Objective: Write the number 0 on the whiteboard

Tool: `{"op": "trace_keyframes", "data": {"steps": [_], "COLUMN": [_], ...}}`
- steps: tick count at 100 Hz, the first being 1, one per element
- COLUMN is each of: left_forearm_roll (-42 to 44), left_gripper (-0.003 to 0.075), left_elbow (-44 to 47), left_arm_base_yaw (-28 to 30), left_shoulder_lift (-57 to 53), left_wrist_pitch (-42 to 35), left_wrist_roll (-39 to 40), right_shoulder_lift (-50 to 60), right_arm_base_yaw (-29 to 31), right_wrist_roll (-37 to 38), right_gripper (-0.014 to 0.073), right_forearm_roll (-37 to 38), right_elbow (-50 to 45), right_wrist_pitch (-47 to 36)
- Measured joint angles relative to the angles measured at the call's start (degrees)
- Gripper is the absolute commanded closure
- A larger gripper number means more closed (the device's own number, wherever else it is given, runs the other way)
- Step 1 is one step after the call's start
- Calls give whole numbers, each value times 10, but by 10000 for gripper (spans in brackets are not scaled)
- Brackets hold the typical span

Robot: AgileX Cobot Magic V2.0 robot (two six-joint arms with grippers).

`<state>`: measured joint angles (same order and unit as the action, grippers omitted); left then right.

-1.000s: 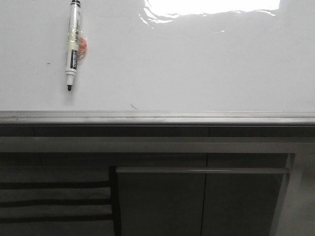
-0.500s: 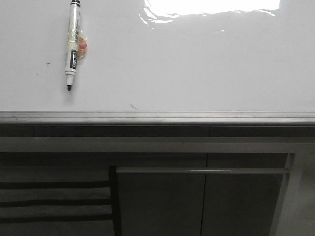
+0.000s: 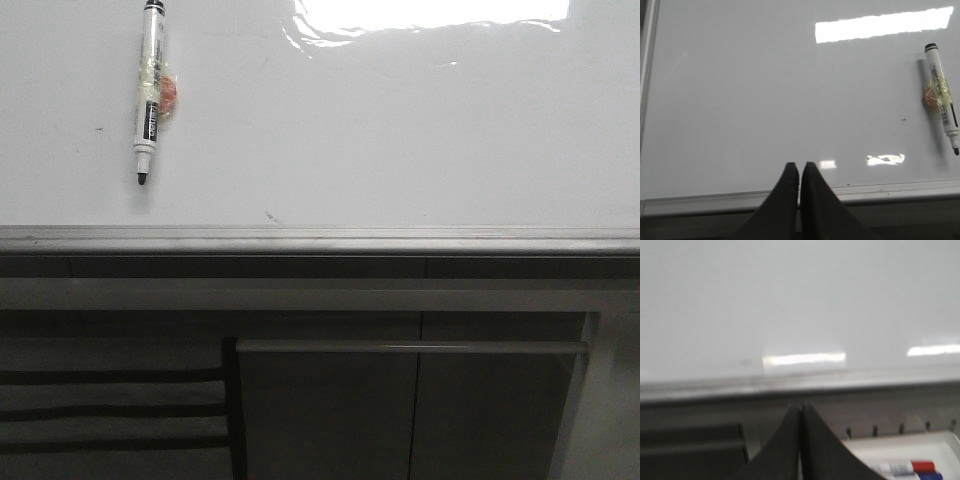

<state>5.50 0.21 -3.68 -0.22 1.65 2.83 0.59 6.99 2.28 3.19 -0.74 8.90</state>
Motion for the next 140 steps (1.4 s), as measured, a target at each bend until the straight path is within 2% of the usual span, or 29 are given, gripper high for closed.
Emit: {"op": "trace_keyframes", "data": {"steps": [15,23,28,36,45,55,65,82,100,109,126,131,140], "left_forearm_roll": [-24,-35,-43,-64,-100,-140,-152,-154,-154,-152,-149,-149,-149], "left_gripper": [740,740,740,740,740,740,740,740,736,661,330,302,319], "left_elbow": [0,-2,-9,-42,-100,-156,-175,-177,-178,-178,-178,-178,-178], "left_arm_base_yaw": [0,0,0,0,0,0,0,0,0,0,-4,-4,-4], "left_shoulder_lift": [0,0,0,0,4,16,18,20,21,21,21,22,25], "left_wrist_pitch": [0,0,13,56,109,120,93,21,10,13,36,38,38], "left_wrist_roll": [0,0,0,0,0,0,0,0,0,0,0,0,0], "right_shoulder_lift": [0,0,0,-1,-15,-38,-47,-48,-48,-48,-48,-48,-48], "right_arm_base_yaw": [0,0,0,0,0,0,0,0,0,0,0,0,0], "right_wrist_roll": [0,4,15,32,37,39,41,41,42,42,42,42,42], "right_gripper": [662,662,662,662,662,662,662,662,662,662,662,662,662], "right_forearm_roll": [-35,-45,-56,-64,-69,-92,-102,-107,-108,-108,-116,-117,-117], "right_elbow": [0,0,1,19,71,134,169,175,175,175,175,175,175], "right_wrist_pitch": [-166,-204,-194,-125,-32,32,28,-12,-11,-8,25,42,72]}}
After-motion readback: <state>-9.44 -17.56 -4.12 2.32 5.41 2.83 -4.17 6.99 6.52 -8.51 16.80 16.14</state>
